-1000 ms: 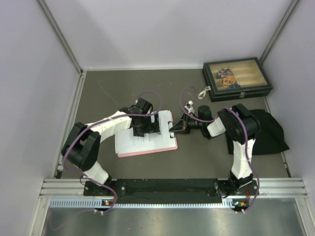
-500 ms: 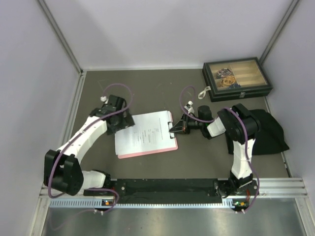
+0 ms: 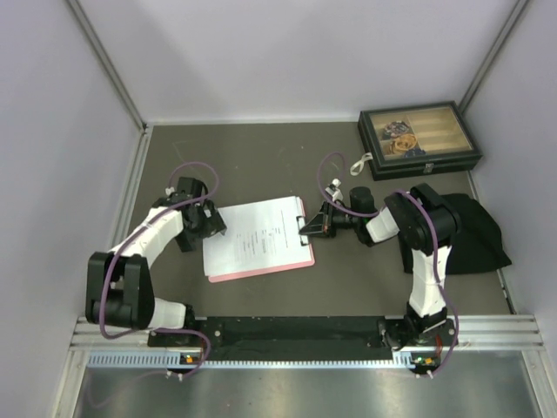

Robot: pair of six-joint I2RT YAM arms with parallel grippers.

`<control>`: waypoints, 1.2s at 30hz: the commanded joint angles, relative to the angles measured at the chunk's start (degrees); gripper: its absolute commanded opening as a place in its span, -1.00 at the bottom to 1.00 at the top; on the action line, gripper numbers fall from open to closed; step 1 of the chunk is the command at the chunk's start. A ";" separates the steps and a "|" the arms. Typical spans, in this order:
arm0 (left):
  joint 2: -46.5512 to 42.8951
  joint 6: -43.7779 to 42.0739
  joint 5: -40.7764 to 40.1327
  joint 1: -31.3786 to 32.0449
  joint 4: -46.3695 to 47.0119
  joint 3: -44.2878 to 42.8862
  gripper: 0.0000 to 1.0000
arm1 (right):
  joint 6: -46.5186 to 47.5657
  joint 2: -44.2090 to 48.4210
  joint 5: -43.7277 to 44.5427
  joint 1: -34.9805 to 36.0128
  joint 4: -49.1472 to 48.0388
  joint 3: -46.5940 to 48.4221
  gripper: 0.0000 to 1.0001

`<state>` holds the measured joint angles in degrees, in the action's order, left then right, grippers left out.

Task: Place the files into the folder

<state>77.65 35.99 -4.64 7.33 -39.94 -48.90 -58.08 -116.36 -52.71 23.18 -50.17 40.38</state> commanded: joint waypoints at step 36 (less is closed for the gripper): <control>9.98 2.07 10.71 2.95 11.73 3.38 0.97 | -10.03 -1.51 -4.16 -0.24 -20.32 -0.92 -1.00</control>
<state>84.90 36.05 3.62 9.41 -31.24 -46.24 -66.19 -119.02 -53.76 21.58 -63.44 39.75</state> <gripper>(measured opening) 0.985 0.003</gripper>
